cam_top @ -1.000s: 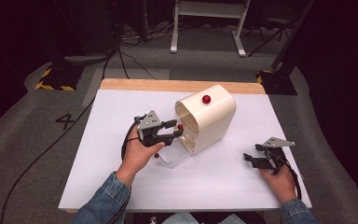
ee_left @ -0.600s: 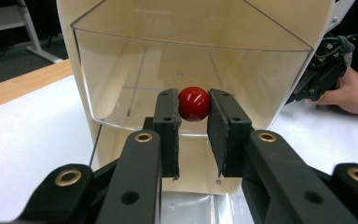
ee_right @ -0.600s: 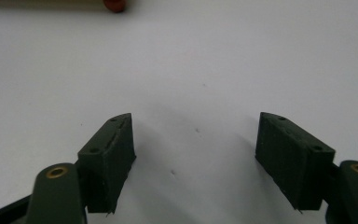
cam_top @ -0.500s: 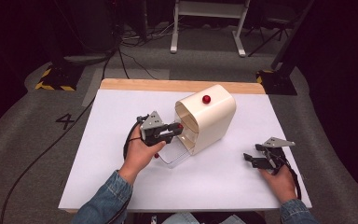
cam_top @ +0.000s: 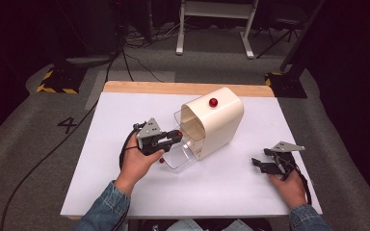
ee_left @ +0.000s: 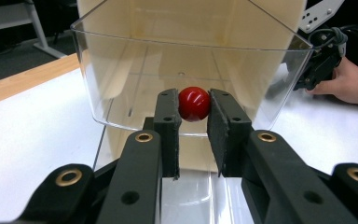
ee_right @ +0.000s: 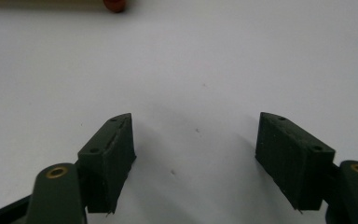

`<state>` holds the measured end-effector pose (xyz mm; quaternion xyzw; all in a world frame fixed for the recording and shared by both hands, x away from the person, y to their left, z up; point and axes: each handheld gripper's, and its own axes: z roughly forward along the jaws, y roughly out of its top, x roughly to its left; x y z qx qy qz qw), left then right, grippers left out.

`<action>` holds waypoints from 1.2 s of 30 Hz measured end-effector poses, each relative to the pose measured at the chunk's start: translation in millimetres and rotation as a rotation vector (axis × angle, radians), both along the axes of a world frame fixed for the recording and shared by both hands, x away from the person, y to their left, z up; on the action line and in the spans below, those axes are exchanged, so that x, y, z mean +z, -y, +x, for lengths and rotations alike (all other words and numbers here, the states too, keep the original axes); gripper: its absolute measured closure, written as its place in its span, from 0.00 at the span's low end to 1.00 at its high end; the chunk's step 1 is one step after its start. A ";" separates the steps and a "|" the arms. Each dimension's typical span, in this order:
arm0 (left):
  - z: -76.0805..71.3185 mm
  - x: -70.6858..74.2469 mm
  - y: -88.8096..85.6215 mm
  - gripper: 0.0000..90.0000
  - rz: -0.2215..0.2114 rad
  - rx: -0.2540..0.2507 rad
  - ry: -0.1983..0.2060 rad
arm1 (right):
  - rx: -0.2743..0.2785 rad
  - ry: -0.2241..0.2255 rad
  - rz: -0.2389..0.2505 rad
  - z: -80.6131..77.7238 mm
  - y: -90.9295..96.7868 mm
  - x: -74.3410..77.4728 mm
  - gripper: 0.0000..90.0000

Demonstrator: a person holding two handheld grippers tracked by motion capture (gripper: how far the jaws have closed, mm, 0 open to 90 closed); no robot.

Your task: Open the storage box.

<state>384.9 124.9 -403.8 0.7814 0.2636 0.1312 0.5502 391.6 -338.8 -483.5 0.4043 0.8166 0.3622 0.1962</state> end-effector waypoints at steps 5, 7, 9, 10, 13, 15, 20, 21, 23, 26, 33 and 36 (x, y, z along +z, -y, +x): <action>-10.4 1.4 -10.0 0.82 0.004 0.015 0.005 | 0.000 0.000 0.000 -0.1 -0.1 0.0 0.31; -14.1 0.7 -13.8 0.82 0.004 0.019 0.002 | 0.000 0.000 0.000 0.0 -0.1 0.0 0.31; -18.0 0.0 -17.0 0.82 0.005 0.024 -0.002 | 0.000 0.000 0.000 0.0 -0.1 0.0 0.31; -18.9 0.0 -18.3 0.82 0.008 0.026 0.001 | 0.001 0.000 0.000 0.0 -0.1 0.0 0.31; -22.5 -0.2 -22.3 0.82 0.011 0.032 0.001 | 0.000 0.000 0.000 0.0 0.0 0.0 0.31; -24.7 -0.6 -24.2 0.82 0.011 0.034 0.000 | 0.000 0.000 0.000 0.0 0.0 0.0 0.31; -29.1 -0.3 -28.2 0.82 0.014 0.039 0.000 | 0.000 0.000 0.001 0.1 0.0 0.0 0.31; -29.6 -0.6 -28.9 0.82 0.012 0.039 -0.001 | 0.000 0.000 0.001 0.1 0.0 0.0 0.31; -29.9 -1.0 -29.7 0.82 0.014 0.040 0.001 | 0.000 0.000 0.001 0.1 0.0 0.0 0.31; -29.7 -2.9 -30.5 0.82 0.008 0.032 -0.007 | 0.000 0.000 0.000 0.0 0.0 0.0 0.31; -27.2 -11.6 -34.8 0.72 0.003 0.020 -0.035 | 0.000 0.000 0.000 0.0 0.0 0.0 0.31; -26.2 -15.7 -36.2 0.65 0.008 0.023 -0.051 | 0.000 0.000 0.000 0.1 0.0 0.0 0.31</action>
